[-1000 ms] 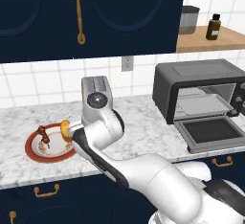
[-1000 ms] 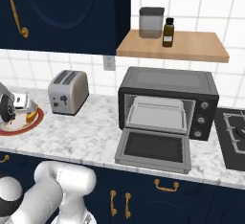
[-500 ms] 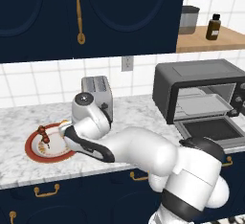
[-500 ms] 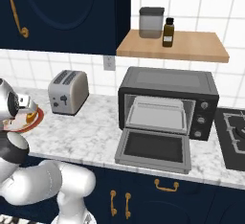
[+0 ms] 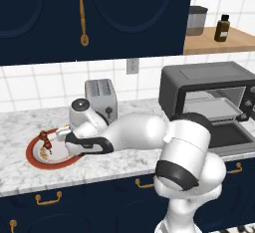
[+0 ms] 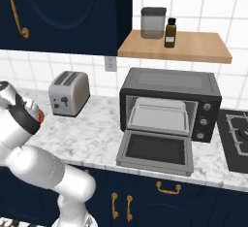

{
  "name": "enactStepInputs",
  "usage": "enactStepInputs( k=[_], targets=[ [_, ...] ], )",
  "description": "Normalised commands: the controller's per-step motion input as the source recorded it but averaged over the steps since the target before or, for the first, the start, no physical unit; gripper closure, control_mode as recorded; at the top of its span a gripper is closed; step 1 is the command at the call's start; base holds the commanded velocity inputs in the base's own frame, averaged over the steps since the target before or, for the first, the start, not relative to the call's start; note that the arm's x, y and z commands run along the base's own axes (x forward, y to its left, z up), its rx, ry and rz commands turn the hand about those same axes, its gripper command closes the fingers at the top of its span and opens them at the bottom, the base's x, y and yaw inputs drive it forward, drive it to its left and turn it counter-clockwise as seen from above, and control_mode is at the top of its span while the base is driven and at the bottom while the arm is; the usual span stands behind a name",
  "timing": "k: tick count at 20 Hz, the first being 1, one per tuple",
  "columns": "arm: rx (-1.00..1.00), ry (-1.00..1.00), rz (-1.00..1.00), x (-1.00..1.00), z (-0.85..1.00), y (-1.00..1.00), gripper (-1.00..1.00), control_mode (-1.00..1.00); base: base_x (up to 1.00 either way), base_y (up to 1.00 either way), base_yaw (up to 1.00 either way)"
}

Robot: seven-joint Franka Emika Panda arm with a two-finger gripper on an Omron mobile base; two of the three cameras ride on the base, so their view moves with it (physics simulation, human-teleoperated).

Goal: Pick up the kebab skewer and baguette bread, and place them inside the toaster oven. Close the toaster oven door and start by setting the timer.

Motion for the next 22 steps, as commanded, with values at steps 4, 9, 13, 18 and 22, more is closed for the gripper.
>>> enactStepInputs(
  k=[4, 9, 13, 18, 22],
  targets=[
    [0.00, 0.03, -0.10, 0.44, -0.35, 0.33, -1.00, -1.00, 0.00, 0.00, 0.00],
    [0.00, 0.07, -0.10, 0.43, -0.16, 0.30, -1.00, -1.00, 0.00, 0.00, 0.00],
    [0.00, 0.13, -0.08, 0.31, -0.03, 0.29, -1.00, -1.00, 0.00, 0.00, 0.00],
    [-0.04, 0.06, -0.06, 0.29, -0.01, 0.28, -1.00, -1.00, 0.00, 0.00, 0.00],
    [-0.07, 0.00, -0.04, 0.23, 0.01, 0.31, -1.00, -1.00, 0.00, 0.00, 0.00]
  ],
)
